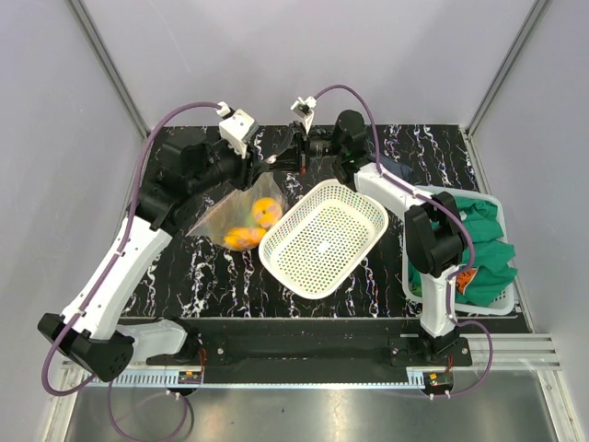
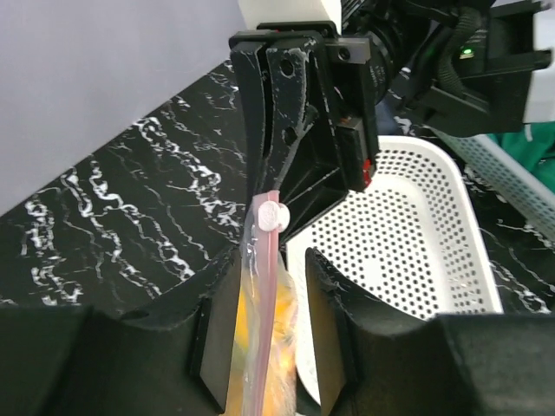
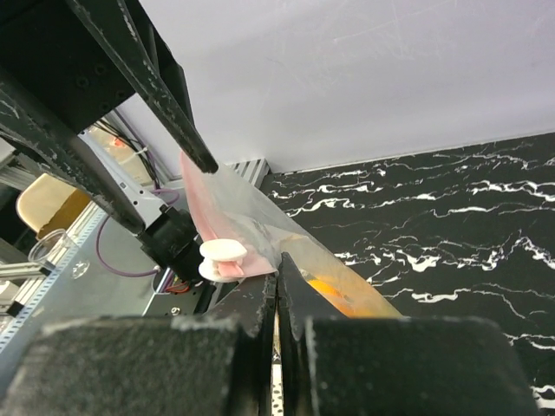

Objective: Open the zip-top bag and remove the fake food

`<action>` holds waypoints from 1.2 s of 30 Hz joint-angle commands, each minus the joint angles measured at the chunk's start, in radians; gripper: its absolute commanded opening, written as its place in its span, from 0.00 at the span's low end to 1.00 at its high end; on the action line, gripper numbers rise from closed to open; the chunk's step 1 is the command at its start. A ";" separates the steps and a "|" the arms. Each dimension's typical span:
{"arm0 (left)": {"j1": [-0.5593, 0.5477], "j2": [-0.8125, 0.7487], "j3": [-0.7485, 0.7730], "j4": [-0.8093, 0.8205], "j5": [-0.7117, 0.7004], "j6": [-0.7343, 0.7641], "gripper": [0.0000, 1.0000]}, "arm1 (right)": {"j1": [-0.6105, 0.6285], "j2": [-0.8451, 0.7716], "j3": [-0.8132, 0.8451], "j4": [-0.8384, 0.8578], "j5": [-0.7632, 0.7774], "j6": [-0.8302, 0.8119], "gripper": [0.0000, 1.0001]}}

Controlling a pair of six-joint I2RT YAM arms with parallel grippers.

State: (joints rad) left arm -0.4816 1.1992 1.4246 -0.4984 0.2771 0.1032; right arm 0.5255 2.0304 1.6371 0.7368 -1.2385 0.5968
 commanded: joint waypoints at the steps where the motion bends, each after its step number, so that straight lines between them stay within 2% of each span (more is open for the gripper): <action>1: -0.025 0.005 0.036 0.081 -0.096 0.072 0.39 | 0.014 -0.024 0.067 -0.068 0.016 -0.043 0.00; 8: -0.072 0.026 0.033 0.084 -0.136 0.124 0.49 | 0.025 -0.030 0.072 -0.085 0.013 -0.049 0.00; 11: -0.074 0.049 0.040 0.081 -0.147 0.127 0.49 | 0.027 -0.033 0.073 -0.088 0.011 -0.049 0.00; 13: -0.074 0.060 0.045 0.081 -0.168 0.125 0.37 | 0.028 -0.035 0.072 -0.088 0.010 -0.049 0.00; 17: -0.074 0.069 0.050 0.083 -0.181 0.122 0.36 | 0.028 -0.033 0.072 -0.091 0.008 -0.051 0.00; 21: -0.074 0.068 0.048 0.083 -0.199 0.124 0.25 | 0.030 -0.036 0.070 -0.083 0.005 -0.048 0.00; 22: -0.074 0.068 0.046 0.080 -0.203 0.127 0.18 | 0.031 -0.038 0.070 -0.085 0.007 -0.048 0.00; 25: -0.074 0.056 0.039 0.075 -0.205 0.125 0.03 | 0.031 -0.041 0.072 -0.108 0.014 -0.058 0.00; 26: -0.074 0.047 0.036 0.077 -0.202 0.122 0.00 | 0.031 -0.044 0.073 -0.117 0.017 -0.071 0.03; 28: -0.072 0.042 0.031 0.075 -0.197 0.116 0.00 | 0.033 -0.041 0.079 -0.126 0.017 -0.075 0.11; 31: -0.072 0.034 0.031 0.069 -0.185 0.107 0.00 | 0.039 -0.044 0.081 -0.123 0.013 -0.080 0.16; 32: -0.072 0.034 0.030 0.067 -0.182 0.102 0.00 | 0.041 -0.044 0.081 -0.122 0.010 -0.081 0.16; 33: -0.072 0.037 0.033 0.064 -0.179 0.099 0.00 | 0.044 -0.047 0.076 -0.119 0.008 -0.081 0.11; 34: -0.072 0.039 0.037 0.051 -0.179 0.096 0.00 | 0.042 -0.052 0.072 -0.105 0.011 -0.078 0.01; 36: -0.072 0.043 0.042 0.038 -0.197 0.090 0.00 | 0.042 -0.055 0.063 -0.091 0.024 -0.069 0.00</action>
State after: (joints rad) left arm -0.5545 1.2671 1.4269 -0.4786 0.0975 0.2096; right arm 0.5503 2.0300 1.6752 0.6064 -1.2312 0.5327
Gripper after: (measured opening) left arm 0.057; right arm 0.023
